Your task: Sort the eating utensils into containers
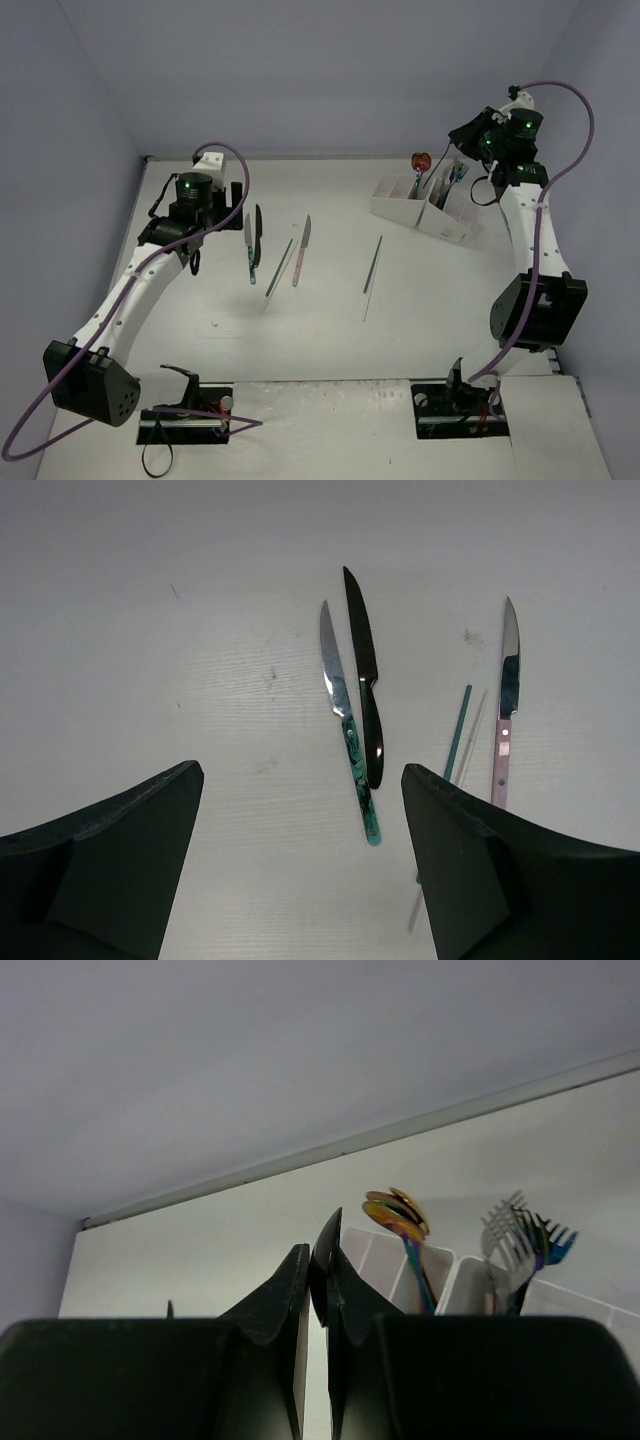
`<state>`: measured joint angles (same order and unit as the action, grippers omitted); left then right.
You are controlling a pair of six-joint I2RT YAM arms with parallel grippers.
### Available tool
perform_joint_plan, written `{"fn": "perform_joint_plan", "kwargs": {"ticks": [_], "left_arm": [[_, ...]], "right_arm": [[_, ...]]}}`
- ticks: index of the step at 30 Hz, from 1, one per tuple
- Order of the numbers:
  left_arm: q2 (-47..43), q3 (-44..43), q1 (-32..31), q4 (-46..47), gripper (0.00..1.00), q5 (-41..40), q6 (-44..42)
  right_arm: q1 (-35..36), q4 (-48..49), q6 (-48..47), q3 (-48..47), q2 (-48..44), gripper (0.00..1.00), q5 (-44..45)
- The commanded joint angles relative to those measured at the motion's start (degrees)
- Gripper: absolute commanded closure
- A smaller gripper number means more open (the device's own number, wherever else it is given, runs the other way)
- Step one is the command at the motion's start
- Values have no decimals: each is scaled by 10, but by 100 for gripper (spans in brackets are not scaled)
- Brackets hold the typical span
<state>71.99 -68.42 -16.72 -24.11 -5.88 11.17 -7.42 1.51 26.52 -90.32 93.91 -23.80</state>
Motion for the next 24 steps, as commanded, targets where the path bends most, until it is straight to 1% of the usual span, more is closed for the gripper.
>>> {"fn": "perform_joint_plan", "kwargs": {"ticks": [1, 8, 15, 16, 17, 19, 20, 21, 22, 24], "left_arm": [[-12, -26, 5, 12, 22, -11, 10], [-10, -25, 6, 12, 22, -8, 10], [-6, -27, 6, 10, 22, 1, 11], [-6, -27, 6, 10, 22, 2, 11], [-5, -27, 6, 9, 22, 3, 10], [-4, -28, 6, 8, 22, 5, 10], [-3, -28, 6, 7, 22, 7, 10], [-3, -29, 6, 5, 22, 9, 9], [-1, -29, 6, 5, 22, 10, 9], [0, -29, 6, 5, 22, 12, 9]], "right_arm": [[-1, 12, -21, -22, -11, 100, 11], [9, 14, -33, 5, 28, 100, 6], [30, 13, -46, 7, 65, 100, 29], [34, 13, -47, 6, 73, 98, 31], [37, 13, -47, 6, 80, 92, 33], [42, 12, -48, 6, 88, 74, 38], [45, 12, -49, 7, 89, 68, 45], [48, 11, -51, 8, 89, 64, 54], [50, 11, -51, 9, 88, 64, 62], [56, 6, -60, 7, 80, 55, 81]]}}
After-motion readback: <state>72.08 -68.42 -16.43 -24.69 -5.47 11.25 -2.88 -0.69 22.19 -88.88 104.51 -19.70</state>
